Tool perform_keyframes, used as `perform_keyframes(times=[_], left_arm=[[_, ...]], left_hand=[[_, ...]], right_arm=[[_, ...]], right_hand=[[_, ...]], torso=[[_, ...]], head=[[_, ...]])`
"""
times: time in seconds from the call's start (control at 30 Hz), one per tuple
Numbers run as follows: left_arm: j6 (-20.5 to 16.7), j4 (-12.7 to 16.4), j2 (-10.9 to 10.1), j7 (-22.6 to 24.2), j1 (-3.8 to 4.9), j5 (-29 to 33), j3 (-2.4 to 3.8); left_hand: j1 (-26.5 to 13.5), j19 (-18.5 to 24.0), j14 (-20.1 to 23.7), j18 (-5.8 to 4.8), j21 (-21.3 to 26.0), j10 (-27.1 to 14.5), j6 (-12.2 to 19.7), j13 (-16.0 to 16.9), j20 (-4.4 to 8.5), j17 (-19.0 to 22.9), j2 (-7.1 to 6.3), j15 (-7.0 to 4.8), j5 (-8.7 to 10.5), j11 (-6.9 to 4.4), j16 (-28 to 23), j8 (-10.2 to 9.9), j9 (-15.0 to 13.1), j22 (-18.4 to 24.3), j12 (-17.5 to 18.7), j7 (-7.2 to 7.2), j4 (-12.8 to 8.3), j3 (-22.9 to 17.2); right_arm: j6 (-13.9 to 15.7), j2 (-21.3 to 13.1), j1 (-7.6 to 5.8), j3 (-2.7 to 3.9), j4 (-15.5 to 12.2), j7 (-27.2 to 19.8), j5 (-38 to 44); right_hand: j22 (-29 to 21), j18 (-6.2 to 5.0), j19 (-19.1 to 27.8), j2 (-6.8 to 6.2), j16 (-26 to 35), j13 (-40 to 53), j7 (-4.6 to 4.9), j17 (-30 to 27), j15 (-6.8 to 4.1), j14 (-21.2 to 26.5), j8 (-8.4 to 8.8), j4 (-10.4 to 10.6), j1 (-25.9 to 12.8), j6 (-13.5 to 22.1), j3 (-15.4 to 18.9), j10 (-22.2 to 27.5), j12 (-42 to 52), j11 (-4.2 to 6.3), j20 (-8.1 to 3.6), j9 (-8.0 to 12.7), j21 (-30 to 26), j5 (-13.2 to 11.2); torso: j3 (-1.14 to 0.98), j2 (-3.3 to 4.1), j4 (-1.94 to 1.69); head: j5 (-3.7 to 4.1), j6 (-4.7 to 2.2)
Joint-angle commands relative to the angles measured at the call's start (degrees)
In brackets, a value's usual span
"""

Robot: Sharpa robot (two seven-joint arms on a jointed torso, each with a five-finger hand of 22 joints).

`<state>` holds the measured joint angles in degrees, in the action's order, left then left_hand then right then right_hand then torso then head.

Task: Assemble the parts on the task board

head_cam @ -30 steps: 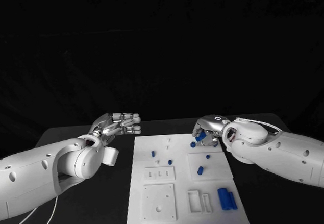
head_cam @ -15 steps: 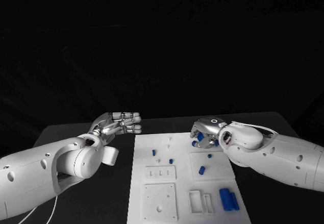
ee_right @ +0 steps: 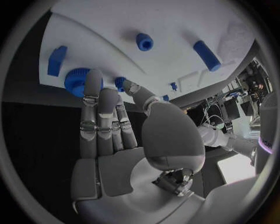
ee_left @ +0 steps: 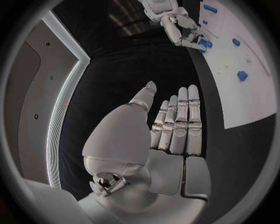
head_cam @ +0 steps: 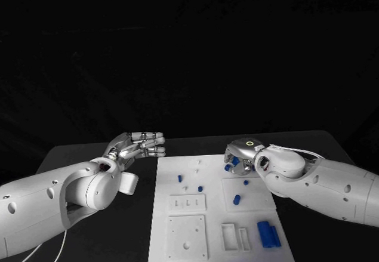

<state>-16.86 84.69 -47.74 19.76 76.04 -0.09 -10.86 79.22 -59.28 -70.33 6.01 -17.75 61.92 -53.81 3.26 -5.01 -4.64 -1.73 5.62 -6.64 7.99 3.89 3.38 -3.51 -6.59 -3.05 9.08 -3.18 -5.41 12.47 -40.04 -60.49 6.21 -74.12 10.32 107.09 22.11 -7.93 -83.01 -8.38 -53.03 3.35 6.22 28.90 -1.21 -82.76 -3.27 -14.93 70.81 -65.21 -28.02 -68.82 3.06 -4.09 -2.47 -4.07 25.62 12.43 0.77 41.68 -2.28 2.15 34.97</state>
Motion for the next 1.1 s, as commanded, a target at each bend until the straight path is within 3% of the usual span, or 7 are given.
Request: perform_keyframes(times=[0.03, 0.23, 0.47, 0.67, 0.93, 1.1], left_arm=[[1.1, 0.1, 0.1, 0.1, 0.17, -0.3, 0.06], [1.1, 0.1, 0.1, 0.1, 0.17, -0.3, 0.06], [1.0, 0.1, 0.0, -0.1, 0.18, -0.3, 0.06], [1.0, 0.1, 0.0, -0.1, 0.19, -0.3, 0.06], [1.1, 0.0, 0.1, -0.4, 0.19, -0.4, 0.06], [1.1, -0.3, 0.1, -0.5, 0.19, -0.4, 0.06]], left_hand=[[-0.6, 0.4, 0.0, -0.91, -0.3, -0.4, 0.6, 0.1, 0.05, -0.1, 0.25, 0.19, 0.20, 0.08, -0.1, 0.0, 0.1, 0.1, -0.3, 0.12, 0.1, 0.4], [-0.6, 0.4, 0.0, -0.91, -0.3, -0.4, 0.6, 0.1, 0.05, -0.1, 0.25, 0.19, 0.20, 0.08, -0.1, 0.0, 0.1, 0.1, -0.3, 0.12, 0.1, 0.4], [-0.4, 0.4, 0.0, -0.88, -0.4, -0.7, 1.6, 0.1, 0.03, -0.1, 0.29, 0.22, 0.33, 0.18, -0.1, 0.0, 0.1, 0.3, -0.3, 0.24, -0.1, 0.5], [-0.4, 0.4, 0.0, -0.88, -0.4, -0.7, 1.6, 0.1, 0.03, -0.1, 0.29, 0.22, 0.33, 0.18, -0.1, 0.0, 0.1, 0.3, -0.3, 0.24, -0.1, 0.5], [-0.3, 0.4, 0.1, -0.85, -0.5, -0.8, 1.8, 0.1, 0.01, -0.1, 0.33, 0.25, 0.42, 0.21, -0.1, 0.0, 0.1, 0.4, -0.3, 0.26, -0.2, 0.5], [-0.2, 0.5, 0.1, -0.84, -0.5, -0.9, 2.0, 0.1, 0.00, -0.1, 0.33, 0.24, 0.44, 0.21, -0.1, -0.1, 0.1, 0.5, -0.3, 0.27, -0.3, 0.5]], right_arm=[[-1.6, 0.1, 0.28, 0.00, 0.1, 1.0, 1.8], [-1.9, 0.4, 0.66, -0.01, 0.1, 0.8, 1.9], [-2.4, 0.2, 0.85, -0.01, -0.1, 1.2, 2.3], [-1.9, 0.3, 0.94, -0.01, -0.2, 1.1, 2.3], [0.7, 0.3, 0.97, -0.01, -0.5, 1.9, 1.5], [3.0, 0.3, 0.98, 0.00, -1.0, 3.3, 1.2]], right_hand=[[0.3, 0.75, 0.2, -0.64, -0.3, 0.1, -0.02, 0.0, -0.03, 0.4, -0.32, 0.0, 0.0, -0.6, -0.5, -0.4, 0.2, 0.02, -0.20, -0.1, 0.4, -0.1], [1.1, 0.91, 0.4, -0.27, -0.5, 0.1, -0.28, 0.0, -0.21, 0.4, -0.37, 0.4, 0.0, -1.4, -1.1, -1.5, 0.2, 0.37, -0.33, -0.1, 0.4, -1.0], [2.3, 1.54, 0.4, 0.40, -1.3, 0.2, -0.79, 0.3, -1.08, 0.4, -0.39, 0.5, 0.6, -3.2, -2.9, -5.7, 0.3, 1.58, -1.15, -0.3, 0.9, -1.6], [3.6, 1.97, 0.9, 0.80, -1.7, 0.3, -1.01, 0.5, -1.47, 0.5, -0.36, 0.8, 0.9, -4.1, -4.2, -7.0, 0.3, 2.03, -1.66, -0.4, 1.5, -2.5], [4.4, 2.33, 0.8, 1.91, -1.8, 0.4, -1.62, 0.5, -2.26, 0.6, -0.48, 1.4, 1.3, -6.6, -5.4, -9.5, 0.3, 2.92, -2.34, -1.3, 1.3, -4.2], [4.8, 2.51, 0.7, 1.66, -1.7, 0.4, -1.89, 0.5, -2.60, 0.6, -0.42, 1.3, 1.1, -7.7, -6.2, -10.5, 0.3, 3.23, -2.70, -1.7, 1.1, -3.9]], torso=[[0.00, 0.31, -0.09], [0.04, 0.36, -0.09], [0.10, 0.62, -0.11], [0.06, 0.70, -0.03], [0.12, 0.82, -0.21], [0.18, 0.87, -0.18]], head=[[-0.06, 0.06], [-0.25, 0.25], [-0.41, 0.35], [-0.41, 0.14], [-0.38, -0.02], [-0.49, -0.23]])
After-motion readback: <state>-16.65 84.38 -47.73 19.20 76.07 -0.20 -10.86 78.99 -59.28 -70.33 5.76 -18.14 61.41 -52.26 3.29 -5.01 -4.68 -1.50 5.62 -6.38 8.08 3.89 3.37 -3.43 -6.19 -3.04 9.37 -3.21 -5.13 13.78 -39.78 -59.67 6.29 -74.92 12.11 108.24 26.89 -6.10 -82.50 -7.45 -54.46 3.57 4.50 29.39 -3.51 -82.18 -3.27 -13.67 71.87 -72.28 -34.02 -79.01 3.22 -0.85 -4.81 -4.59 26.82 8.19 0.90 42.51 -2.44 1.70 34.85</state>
